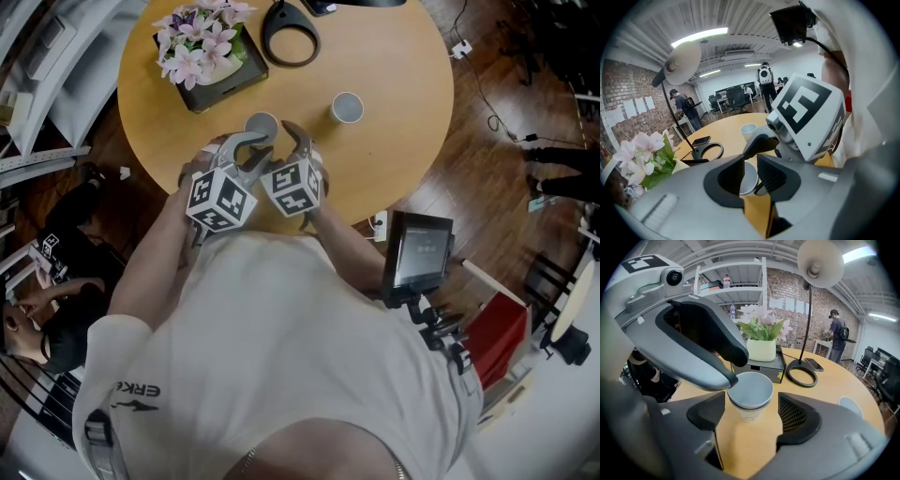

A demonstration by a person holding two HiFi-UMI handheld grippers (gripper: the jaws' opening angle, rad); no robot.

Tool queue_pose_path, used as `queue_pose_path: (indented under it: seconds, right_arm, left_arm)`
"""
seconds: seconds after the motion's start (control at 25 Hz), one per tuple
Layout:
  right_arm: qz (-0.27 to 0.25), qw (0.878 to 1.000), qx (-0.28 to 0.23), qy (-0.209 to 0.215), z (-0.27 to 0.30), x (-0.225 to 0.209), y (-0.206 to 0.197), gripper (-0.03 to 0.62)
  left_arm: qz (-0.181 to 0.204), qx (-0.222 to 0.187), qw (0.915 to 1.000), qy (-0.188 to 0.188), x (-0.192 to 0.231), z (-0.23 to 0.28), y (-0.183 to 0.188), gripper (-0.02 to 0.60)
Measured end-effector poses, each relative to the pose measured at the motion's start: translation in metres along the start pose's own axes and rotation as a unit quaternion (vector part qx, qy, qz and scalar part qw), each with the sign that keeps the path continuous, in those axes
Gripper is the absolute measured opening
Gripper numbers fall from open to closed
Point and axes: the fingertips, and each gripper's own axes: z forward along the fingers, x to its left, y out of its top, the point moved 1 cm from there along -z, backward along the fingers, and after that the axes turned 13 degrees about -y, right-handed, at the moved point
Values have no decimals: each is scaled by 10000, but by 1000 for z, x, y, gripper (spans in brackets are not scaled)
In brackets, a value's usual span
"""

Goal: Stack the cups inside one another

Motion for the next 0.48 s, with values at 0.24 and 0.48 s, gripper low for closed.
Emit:
queue_pose_path:
  seconds: [0.24,0.48]
  right_arm:
    - [15,10000,-56,-28,-4,-1,1,368]
    - [284,9989,-329,-149,-19,-13,12,351]
  left_arm:
    - [28,-75,9999,133,1,-4,3,84]
    - [-229,-667,9955,627,13,-19,16,58]
